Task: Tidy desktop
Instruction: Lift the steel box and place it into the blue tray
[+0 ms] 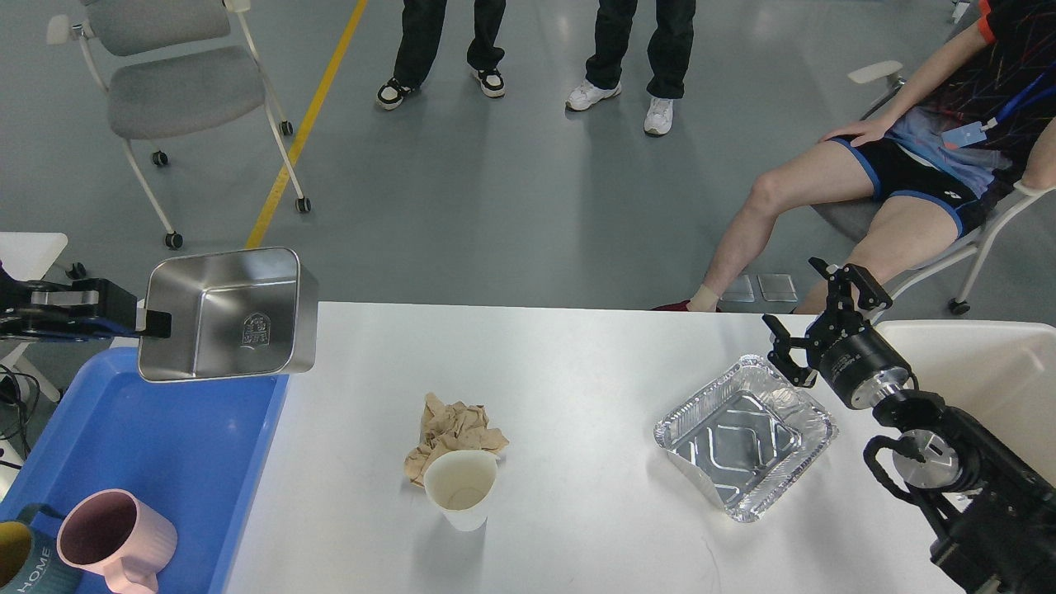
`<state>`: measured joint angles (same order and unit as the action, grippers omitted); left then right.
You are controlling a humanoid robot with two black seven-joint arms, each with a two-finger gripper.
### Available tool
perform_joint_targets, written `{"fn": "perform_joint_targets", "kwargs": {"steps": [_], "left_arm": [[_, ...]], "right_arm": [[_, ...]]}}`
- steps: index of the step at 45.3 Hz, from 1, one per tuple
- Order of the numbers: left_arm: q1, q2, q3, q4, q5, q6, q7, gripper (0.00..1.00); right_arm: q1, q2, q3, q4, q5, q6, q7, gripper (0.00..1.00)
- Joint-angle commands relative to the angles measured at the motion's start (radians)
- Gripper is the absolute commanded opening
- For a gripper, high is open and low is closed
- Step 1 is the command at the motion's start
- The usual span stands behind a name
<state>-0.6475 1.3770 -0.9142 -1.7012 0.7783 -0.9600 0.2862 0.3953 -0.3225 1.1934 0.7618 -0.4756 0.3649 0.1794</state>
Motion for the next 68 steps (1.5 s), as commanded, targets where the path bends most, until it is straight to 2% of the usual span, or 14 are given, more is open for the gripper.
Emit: {"fn": "perform_joint_targets", "kwargs": {"steps": [1, 7, 15, 23, 34, 47, 68], "left_arm": [[0.008, -0.027, 0.043, 0.066, 0.002, 0.000, 0.001, 0.04], [0.008, -0.078, 0.129, 0.231, 0.007, 0.000, -0.001, 0.05], [0.009, -0.197, 0.161, 0.531, 0.013, 0.058, -0.002, 0.05], [0.038, -0.292, 0.163, 0.701, 0.013, 0.176, -0.002, 0.06], [0.108, -0.432, 0.181, 0.857, 0.016, 0.337, -0.002, 0.06], [0.114, -0.533, 0.181, 1.045, 0.016, 0.383, -0.016, 0.06], [0.140, -0.622, 0.229, 1.082, 0.016, 0.454, -0.016, 0.09]], "right_arm": [[-0.004, -0.006, 0.000, 0.001, 0.000, 0.002, 0.000, 1.00], [-0.007, -0.003, 0.000, 0.001, 0.000, 0.002, 0.000, 1.00], [-0.010, -0.003, -0.003, -0.001, 0.000, 0.002, 0.000, 1.00], [-0.012, 0.000, -0.005, 0.001, 0.000, 0.002, 0.000, 1.00], [-0.015, -0.001, -0.006, -0.001, 0.000, 0.002, 0.000, 1.00], [-0.029, -0.004, -0.006, -0.001, -0.001, 0.003, 0.000, 1.00], [-0.029, 0.000, -0.008, 0.002, 0.000, 0.003, 0.000, 1.00]]}}
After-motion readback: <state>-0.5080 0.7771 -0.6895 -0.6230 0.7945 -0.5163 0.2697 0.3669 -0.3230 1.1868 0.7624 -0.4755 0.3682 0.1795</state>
